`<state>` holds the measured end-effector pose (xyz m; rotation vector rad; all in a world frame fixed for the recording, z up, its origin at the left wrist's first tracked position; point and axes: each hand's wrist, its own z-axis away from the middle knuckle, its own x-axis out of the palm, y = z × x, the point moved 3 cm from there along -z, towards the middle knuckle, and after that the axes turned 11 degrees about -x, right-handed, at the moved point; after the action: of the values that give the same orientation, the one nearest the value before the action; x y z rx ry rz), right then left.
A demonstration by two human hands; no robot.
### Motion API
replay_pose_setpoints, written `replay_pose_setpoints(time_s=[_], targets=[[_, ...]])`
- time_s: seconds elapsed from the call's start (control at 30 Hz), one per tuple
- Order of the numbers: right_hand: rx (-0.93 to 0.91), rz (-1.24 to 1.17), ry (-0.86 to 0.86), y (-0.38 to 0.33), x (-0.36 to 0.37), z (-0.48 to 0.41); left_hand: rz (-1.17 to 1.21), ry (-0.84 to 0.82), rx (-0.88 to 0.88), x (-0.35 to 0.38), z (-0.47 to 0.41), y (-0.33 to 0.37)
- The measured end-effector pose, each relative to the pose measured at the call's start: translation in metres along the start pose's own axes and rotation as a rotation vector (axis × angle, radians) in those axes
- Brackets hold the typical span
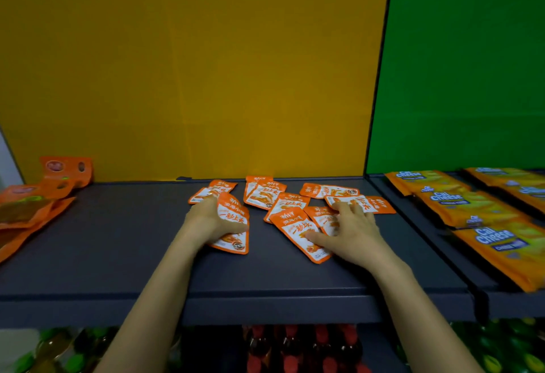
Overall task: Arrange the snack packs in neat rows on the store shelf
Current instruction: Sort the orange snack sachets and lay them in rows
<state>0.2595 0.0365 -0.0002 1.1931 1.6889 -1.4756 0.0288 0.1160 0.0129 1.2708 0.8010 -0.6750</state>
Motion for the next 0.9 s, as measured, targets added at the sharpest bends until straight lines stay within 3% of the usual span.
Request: replay_pose_setpoints(time_s=[0.13, 0.23, 0.4, 0.7, 0.8, 0.9], targets=[[-0.005, -0.076, 0.147, 0.006, -0.001, 0.008, 0.411, -0.073, 0.082, -0.007, 0.016, -0.005], [0.044, -0.017, 0.121, 0.012, -0.003, 0.005, 0.654, -0.180, 0.159, -0.002, 0.040, 0.009], [0.116, 0.006, -0.019, 0.017, -0.008, -0.001, 0.443, -0.162, 0.248, 0.041, 0.056, 0.039], [0.087, -0.145, 0.039, 0.018, -0.012, 0.006, -0.286, 0.222, 0.248, 0.068, 0.066, 0.053], [0.049, -0.237, 0.031, 0.011, -0.011, 0.007, -0.228, 0.193, 0.272, 0.071, 0.068, 0.055], [0.027, -0.307, 0.025, 0.007, -0.009, 0.007, 0.018, 0.077, 0.272, 0.068, 0.066, 0.057]])
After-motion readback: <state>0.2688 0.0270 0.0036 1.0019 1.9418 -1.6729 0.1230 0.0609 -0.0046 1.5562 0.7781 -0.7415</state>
